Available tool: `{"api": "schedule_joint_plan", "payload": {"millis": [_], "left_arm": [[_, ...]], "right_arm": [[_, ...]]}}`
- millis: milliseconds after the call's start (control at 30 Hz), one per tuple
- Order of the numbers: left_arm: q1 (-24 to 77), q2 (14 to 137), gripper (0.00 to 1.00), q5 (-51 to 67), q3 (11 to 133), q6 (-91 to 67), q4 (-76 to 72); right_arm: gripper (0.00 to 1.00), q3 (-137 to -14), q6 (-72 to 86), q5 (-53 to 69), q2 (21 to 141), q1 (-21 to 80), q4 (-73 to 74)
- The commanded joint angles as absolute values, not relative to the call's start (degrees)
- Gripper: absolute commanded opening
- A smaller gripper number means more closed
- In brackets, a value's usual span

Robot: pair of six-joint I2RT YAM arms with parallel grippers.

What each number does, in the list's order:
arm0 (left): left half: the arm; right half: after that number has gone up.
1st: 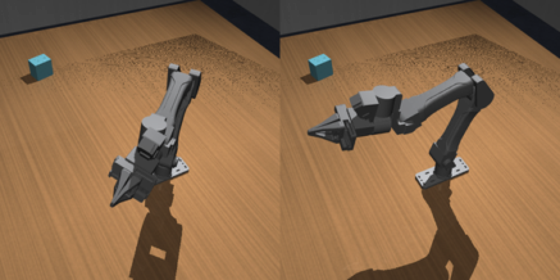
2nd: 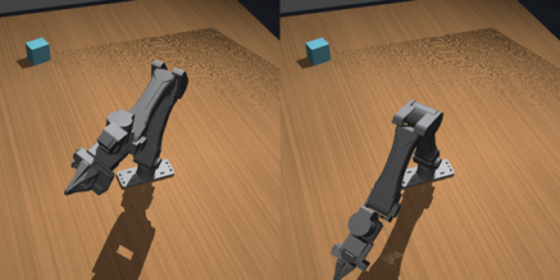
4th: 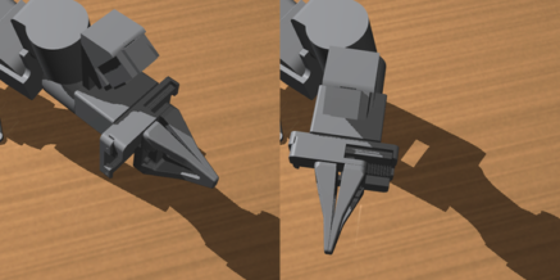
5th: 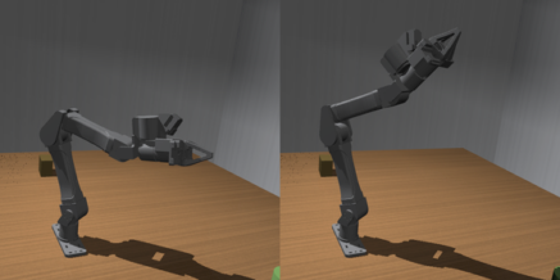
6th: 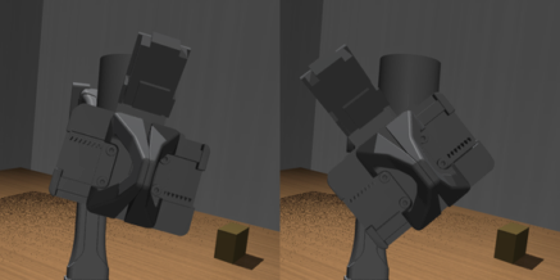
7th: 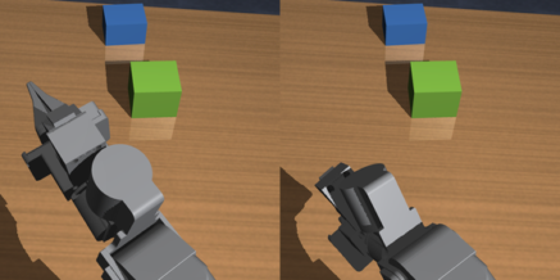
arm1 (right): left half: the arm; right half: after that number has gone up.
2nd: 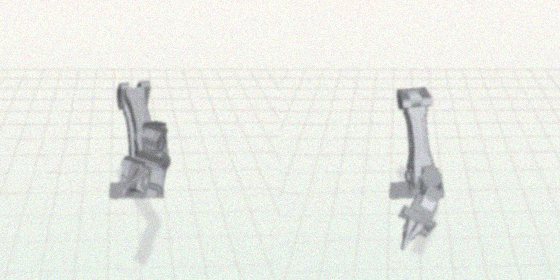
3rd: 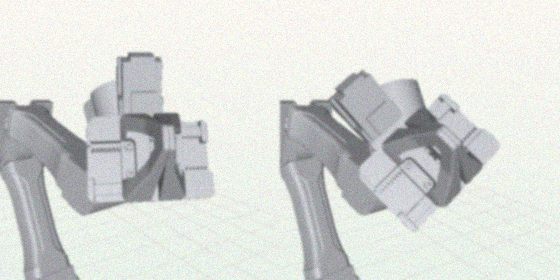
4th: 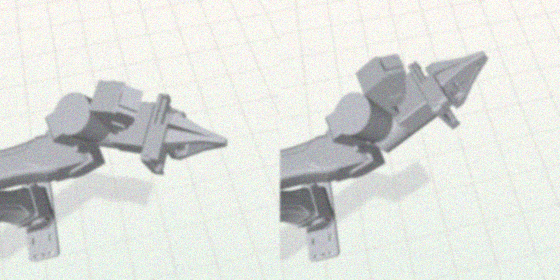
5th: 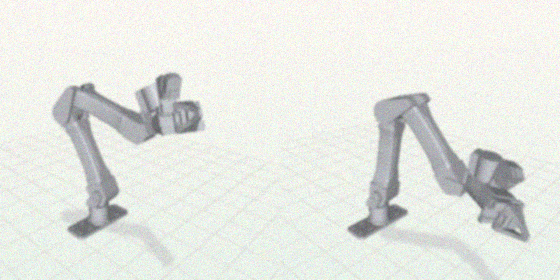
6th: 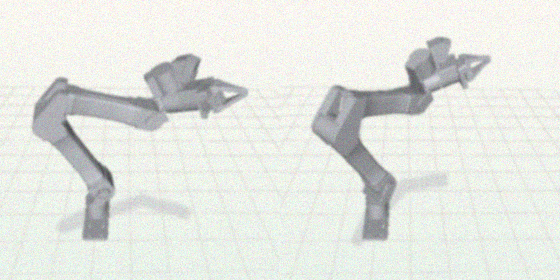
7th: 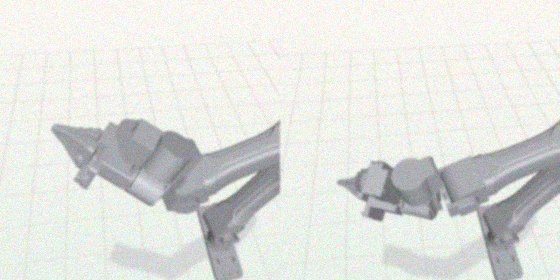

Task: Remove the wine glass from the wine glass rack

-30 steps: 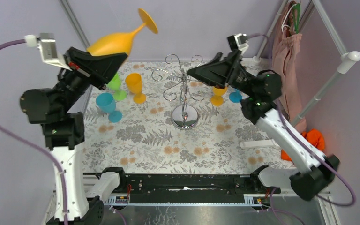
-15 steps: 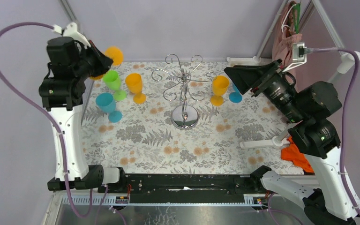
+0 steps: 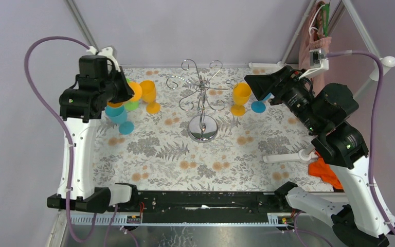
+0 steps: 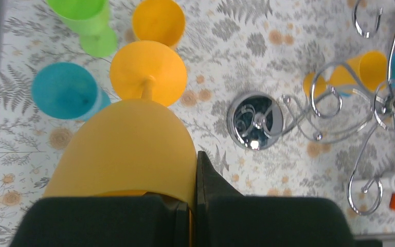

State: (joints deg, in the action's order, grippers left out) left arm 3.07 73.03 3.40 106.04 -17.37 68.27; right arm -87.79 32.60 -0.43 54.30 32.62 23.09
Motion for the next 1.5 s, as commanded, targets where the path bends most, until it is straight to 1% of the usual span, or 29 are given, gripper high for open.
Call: {"api": "schedule_joint_plan", "payload": {"millis": [0,100,167,500,700,833,967,1233,1467], "left_arm": [[9.6,73.9,0.00,-0.5,102.1,-15.6,70.8],[15.3,74.9,0.00,-5.7,98.6,-15.9,72.0],[17.2,75.1,0.00,-7.9,96.6,-15.7,72.0],[22.2,78.6,0.00,-12.2,91.6,-15.5,71.6],[22.8,80.5,0.00,-8.8,86.0,-14.9,67.0],[22.8,81.1,0.00,-2.9,80.8,-14.5,61.5],[22.7,81.3,0.00,3.9,79.3,-14.5,56.9],[21.8,83.3,0.00,5.7,77.3,-13.6,55.7],[21.6,84.3,0.00,2.5,76.5,-14.5,57.4]], "right_arm": [[0.84,-87.7,31.5,-2.3,54.3,32.5,22.6],[0.85,-88.1,31.3,-2.4,54.8,32.5,23.5],[0.85,-88.5,31.3,-2.4,55.2,32.5,23.8],[0.89,-89.5,31.1,-3.7,54.5,32.6,25.3],[0.91,-89.8,29.9,-5.4,54.5,32.6,25.9],[0.94,-89.8,29.3,-6.5,54.3,32.5,26.1],[0.94,-90.0,28.7,-7.5,53.7,32.5,26.7],[0.95,-89.7,27.8,-9.5,52.6,32.5,27.2],[0.95,-89.6,27.7,-8.9,53.8,32.5,26.8]]}}
